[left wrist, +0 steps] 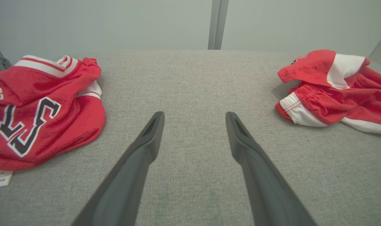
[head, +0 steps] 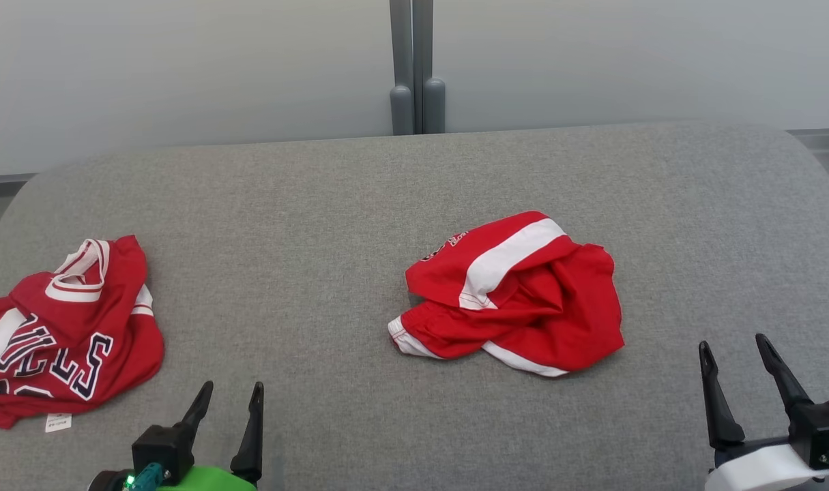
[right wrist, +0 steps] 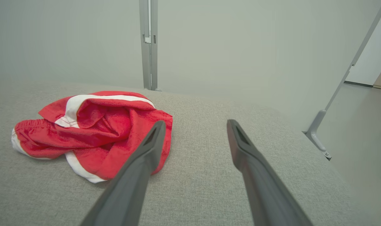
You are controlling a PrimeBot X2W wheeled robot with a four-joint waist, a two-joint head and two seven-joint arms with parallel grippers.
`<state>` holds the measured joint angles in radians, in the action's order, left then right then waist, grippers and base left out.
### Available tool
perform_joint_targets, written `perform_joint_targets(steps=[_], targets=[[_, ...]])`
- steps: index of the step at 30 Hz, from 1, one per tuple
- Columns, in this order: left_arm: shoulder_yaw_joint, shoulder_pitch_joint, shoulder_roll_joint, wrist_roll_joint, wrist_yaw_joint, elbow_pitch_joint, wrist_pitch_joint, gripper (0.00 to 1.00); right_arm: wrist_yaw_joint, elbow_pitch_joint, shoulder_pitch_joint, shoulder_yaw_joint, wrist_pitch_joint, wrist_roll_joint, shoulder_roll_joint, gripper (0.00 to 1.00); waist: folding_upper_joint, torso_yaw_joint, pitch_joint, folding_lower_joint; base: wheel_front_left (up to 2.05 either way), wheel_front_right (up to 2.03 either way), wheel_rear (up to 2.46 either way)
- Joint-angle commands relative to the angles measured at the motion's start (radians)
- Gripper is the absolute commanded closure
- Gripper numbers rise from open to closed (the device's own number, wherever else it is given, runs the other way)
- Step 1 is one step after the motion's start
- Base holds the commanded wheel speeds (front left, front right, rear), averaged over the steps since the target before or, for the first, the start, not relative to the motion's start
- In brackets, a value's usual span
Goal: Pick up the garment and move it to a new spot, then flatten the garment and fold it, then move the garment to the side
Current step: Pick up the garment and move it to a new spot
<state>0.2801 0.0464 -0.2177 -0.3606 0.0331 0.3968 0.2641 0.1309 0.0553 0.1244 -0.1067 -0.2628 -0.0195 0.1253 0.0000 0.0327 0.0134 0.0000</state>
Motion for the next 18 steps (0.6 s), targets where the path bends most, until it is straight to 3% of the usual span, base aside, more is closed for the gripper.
perform_joint_targets(steps=[1,10,18], targets=[[-0.021,-0.026,0.010,0.017,0.009,-0.002,0.000,0.00,0.000,0.008,0.019,-0.005,-0.003,0.007,-0.001,0.00,0.0000,0.005,0.004,0.0000,0.00,0.00,0.00],[-0.132,-0.072,0.071,0.095,0.079,0.012,0.000,0.00,0.000,0.078,0.039,-0.052,-0.003,-0.004,-0.009,0.00,0.0000,0.021,0.011,0.0000,0.00,0.00,0.00],[-0.180,-0.062,0.091,0.126,0.097,0.016,0.000,0.00,0.000,0.089,0.023,-0.049,-0.003,-0.006,-0.012,0.00,0.0000,0.019,0.017,0.0000,0.00,0.00,0.00]])
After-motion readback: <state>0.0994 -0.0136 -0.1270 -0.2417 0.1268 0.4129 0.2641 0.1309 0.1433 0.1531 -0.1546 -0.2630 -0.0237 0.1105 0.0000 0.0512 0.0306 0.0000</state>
